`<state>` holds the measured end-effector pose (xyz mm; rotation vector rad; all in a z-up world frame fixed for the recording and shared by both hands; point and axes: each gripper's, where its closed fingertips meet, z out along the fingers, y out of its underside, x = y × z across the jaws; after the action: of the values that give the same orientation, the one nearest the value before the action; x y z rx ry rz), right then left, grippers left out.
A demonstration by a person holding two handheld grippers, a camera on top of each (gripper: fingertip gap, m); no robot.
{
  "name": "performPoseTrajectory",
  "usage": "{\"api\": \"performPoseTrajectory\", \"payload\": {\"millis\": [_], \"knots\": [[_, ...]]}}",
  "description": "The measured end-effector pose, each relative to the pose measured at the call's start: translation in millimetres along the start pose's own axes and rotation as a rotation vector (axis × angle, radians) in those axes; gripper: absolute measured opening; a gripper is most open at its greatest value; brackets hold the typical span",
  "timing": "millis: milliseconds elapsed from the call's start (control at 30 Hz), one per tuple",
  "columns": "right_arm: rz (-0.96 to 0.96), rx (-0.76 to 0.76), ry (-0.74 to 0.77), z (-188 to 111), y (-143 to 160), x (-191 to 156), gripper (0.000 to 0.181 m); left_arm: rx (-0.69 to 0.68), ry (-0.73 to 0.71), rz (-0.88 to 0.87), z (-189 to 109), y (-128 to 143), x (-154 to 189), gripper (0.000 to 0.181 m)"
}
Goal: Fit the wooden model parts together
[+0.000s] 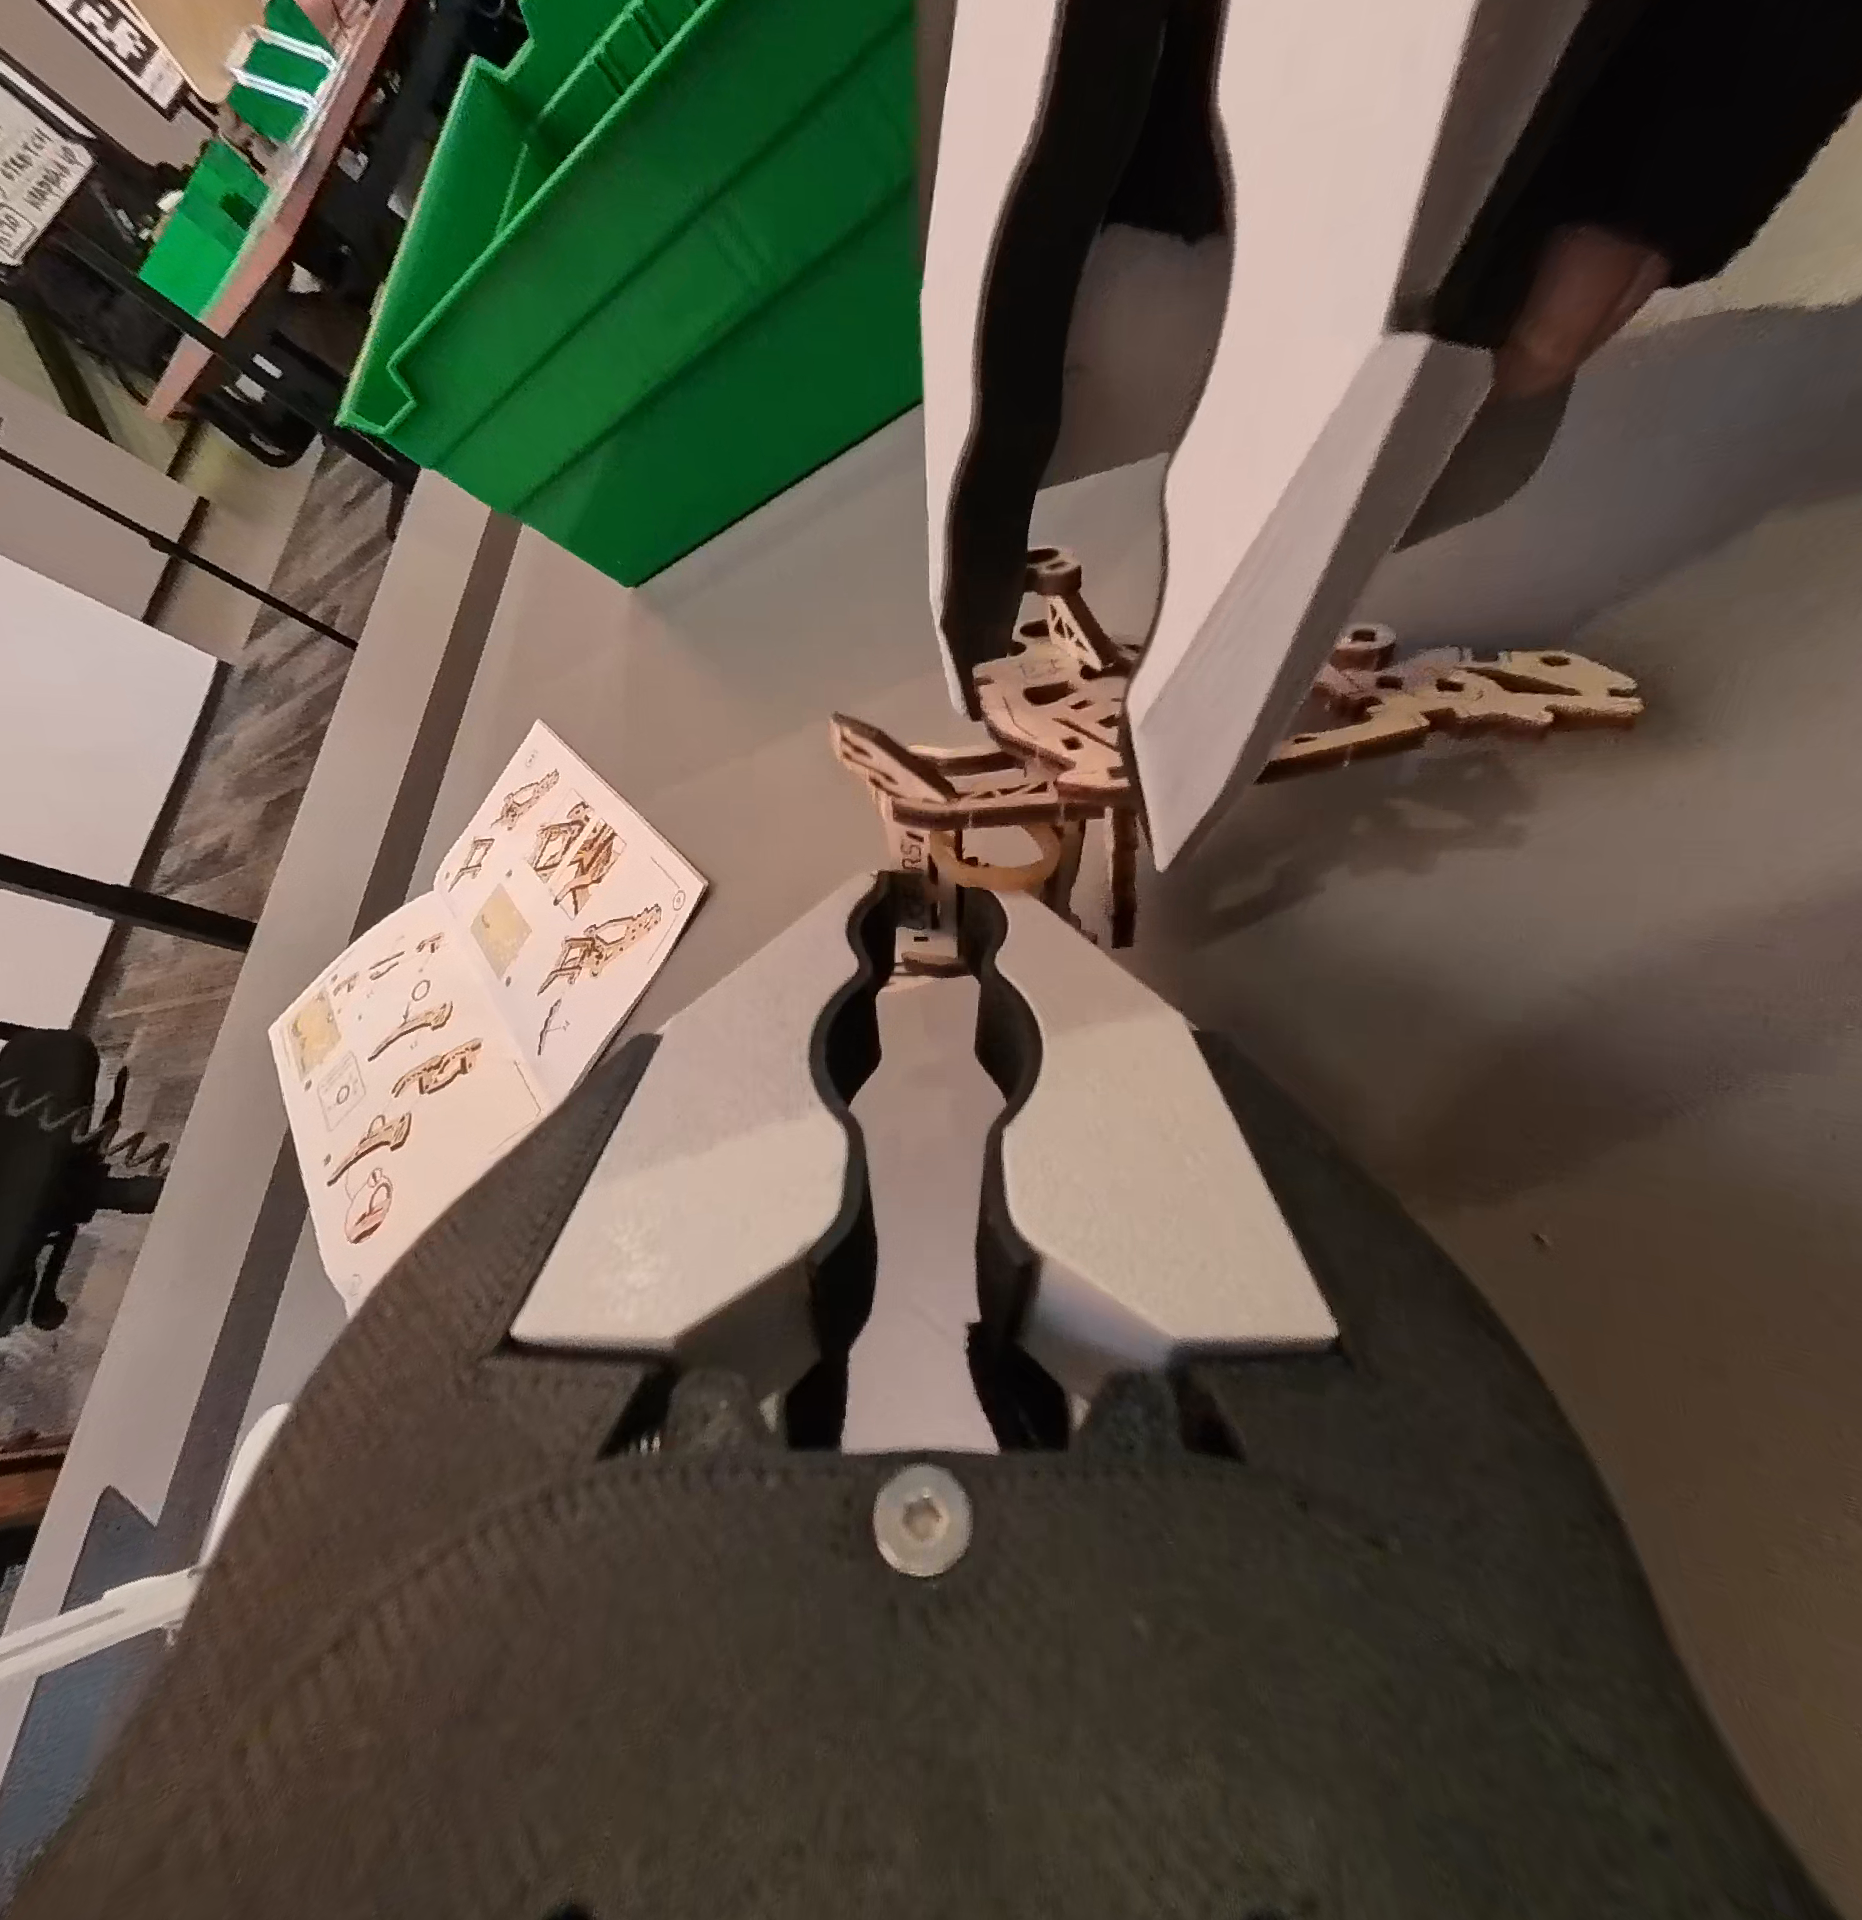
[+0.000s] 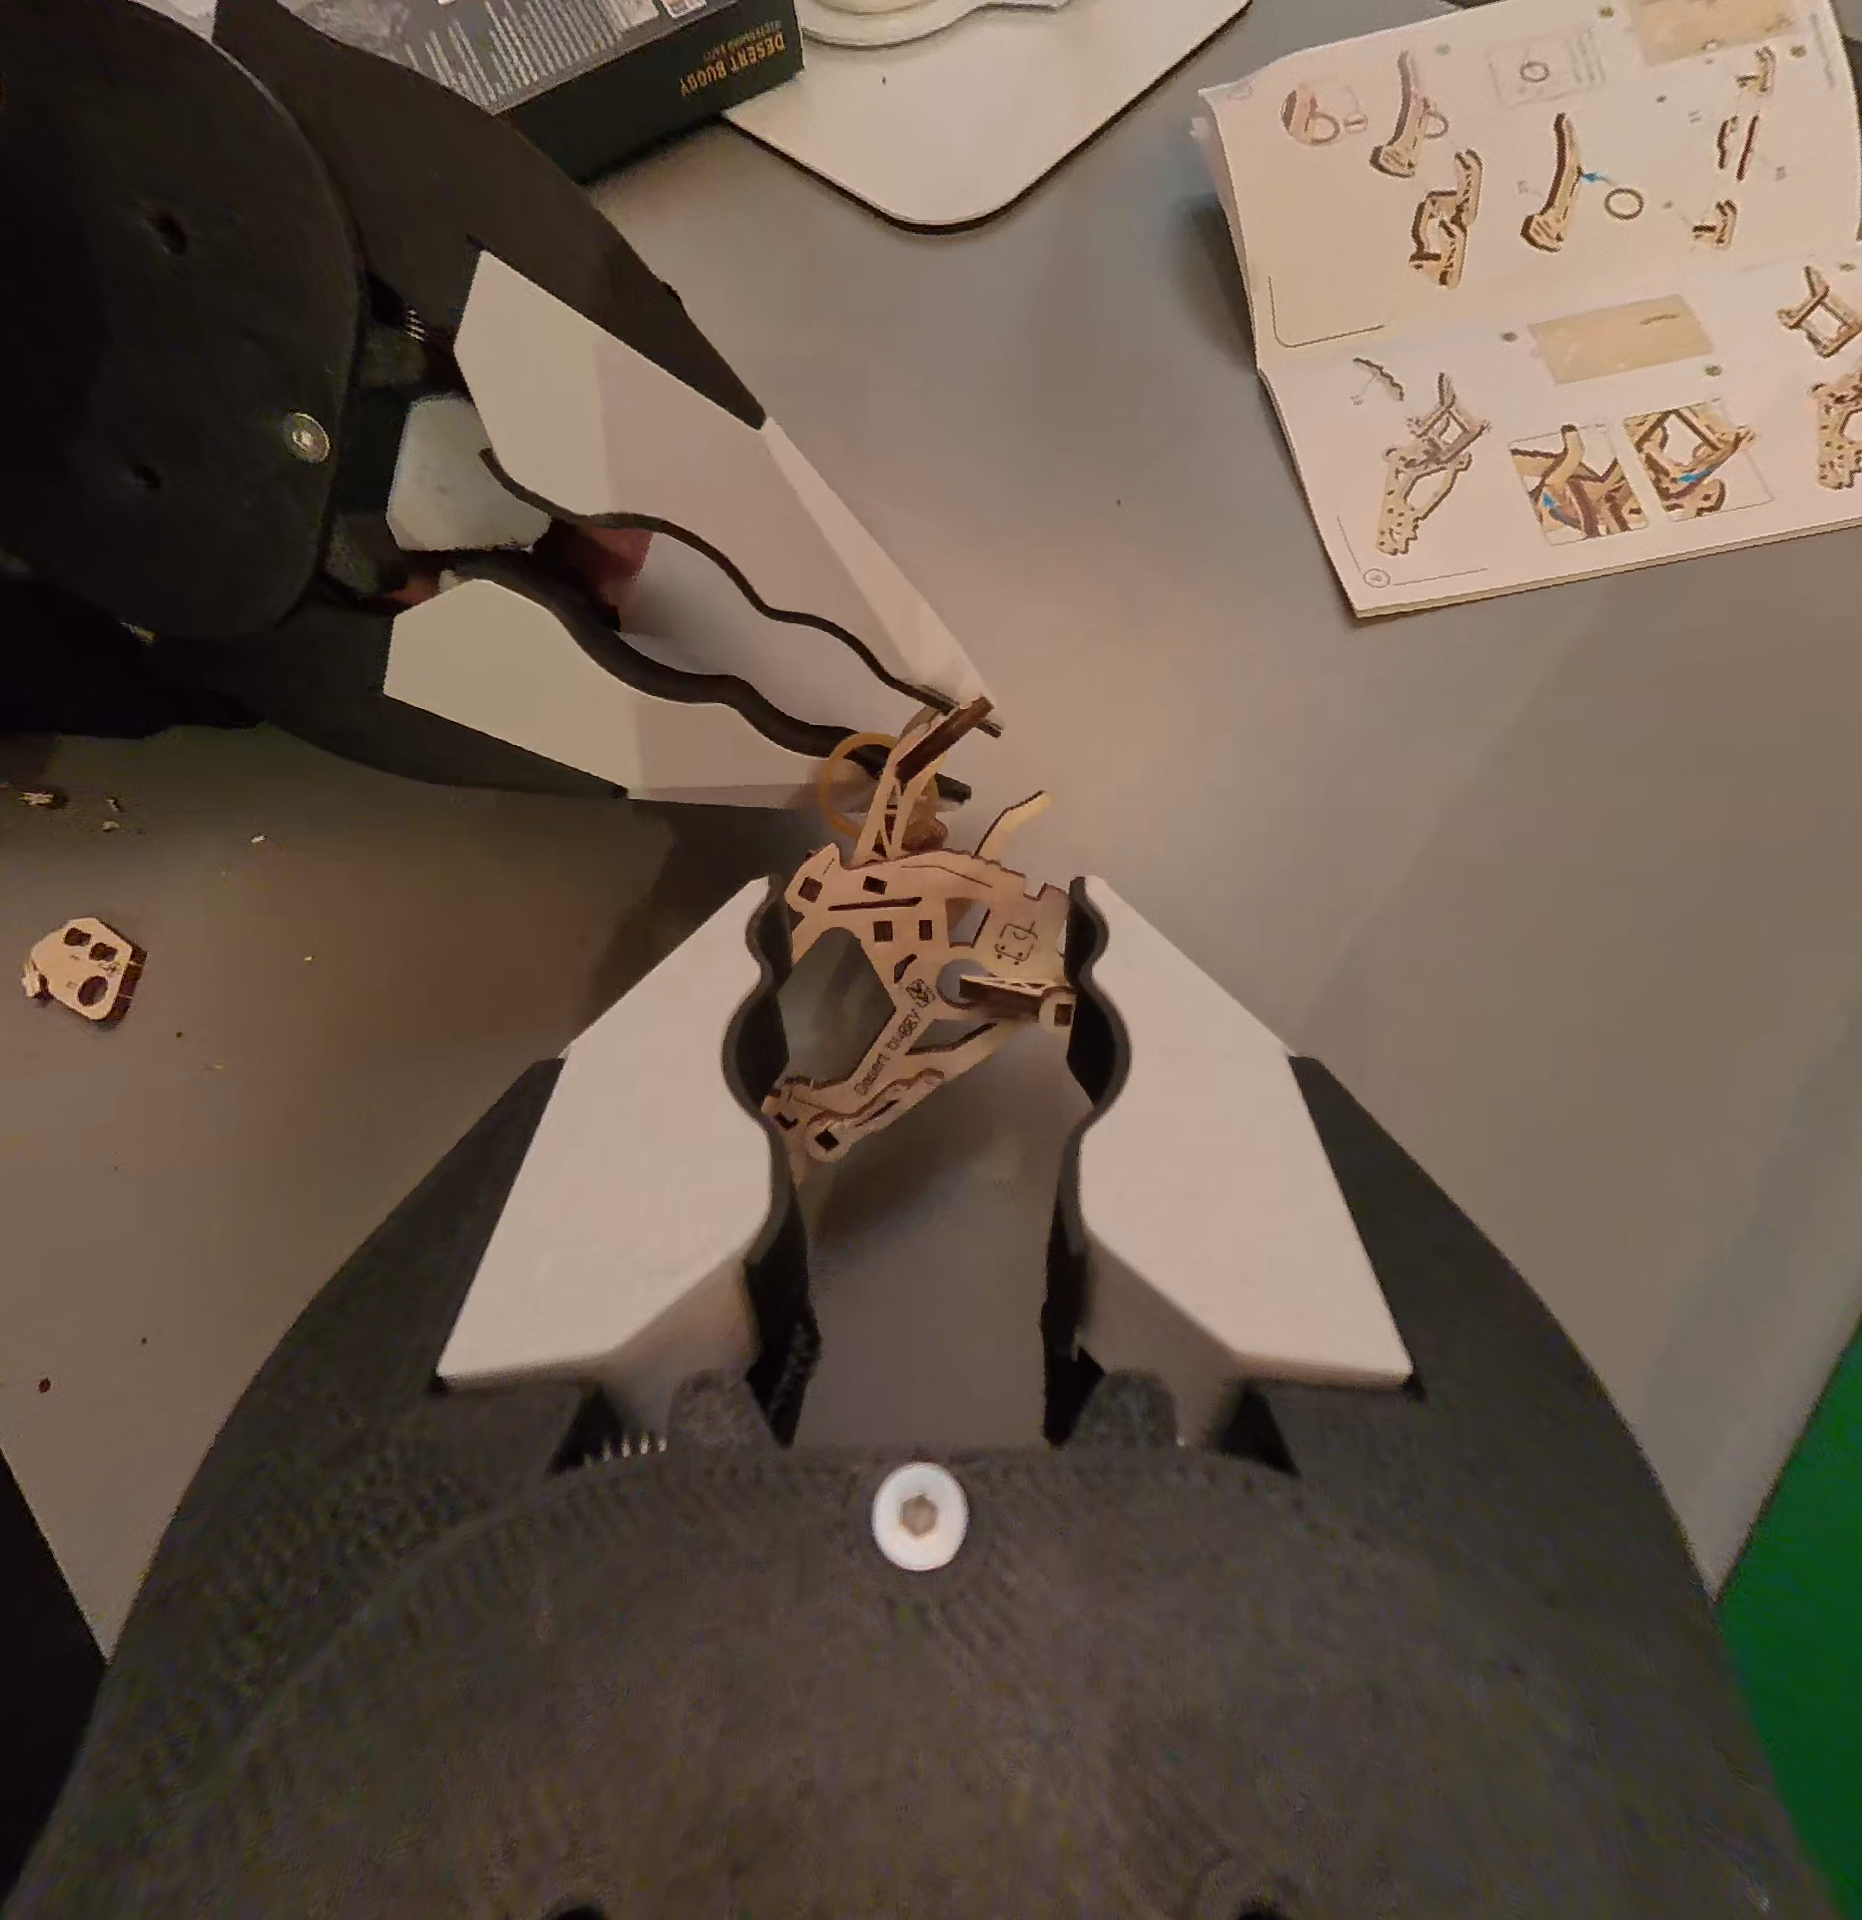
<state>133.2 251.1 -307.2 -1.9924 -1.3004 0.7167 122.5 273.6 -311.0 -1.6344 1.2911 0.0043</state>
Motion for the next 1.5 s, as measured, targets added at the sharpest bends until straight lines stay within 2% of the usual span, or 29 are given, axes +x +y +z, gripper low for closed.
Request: {"api": "performPoseTrajectory", "payload": {"millis": [300, 733, 1300, 1500], "knots": [[-0.017, -0.028, 0.050, 2, -4, 0, 0.050, -0.005, 0.017, -0.055, 1, 4, -2, 0.010], [0.125, -0.025, 0.100, 8, -5, 2, 0.050, -0.059, -0.002, -0.083, 2, 10, -4, 0.010], [0.164, 0.003, 0.145, 14, -10, 3, 0.050, -0.114, -0.040, -0.144, 2, 17, -9, 0.010], [0.140, 0.008, 0.138, 14, -5, 5, 0.050, -0.097, 0.023, -0.168, 5, 19, -2, 0.010]]}}
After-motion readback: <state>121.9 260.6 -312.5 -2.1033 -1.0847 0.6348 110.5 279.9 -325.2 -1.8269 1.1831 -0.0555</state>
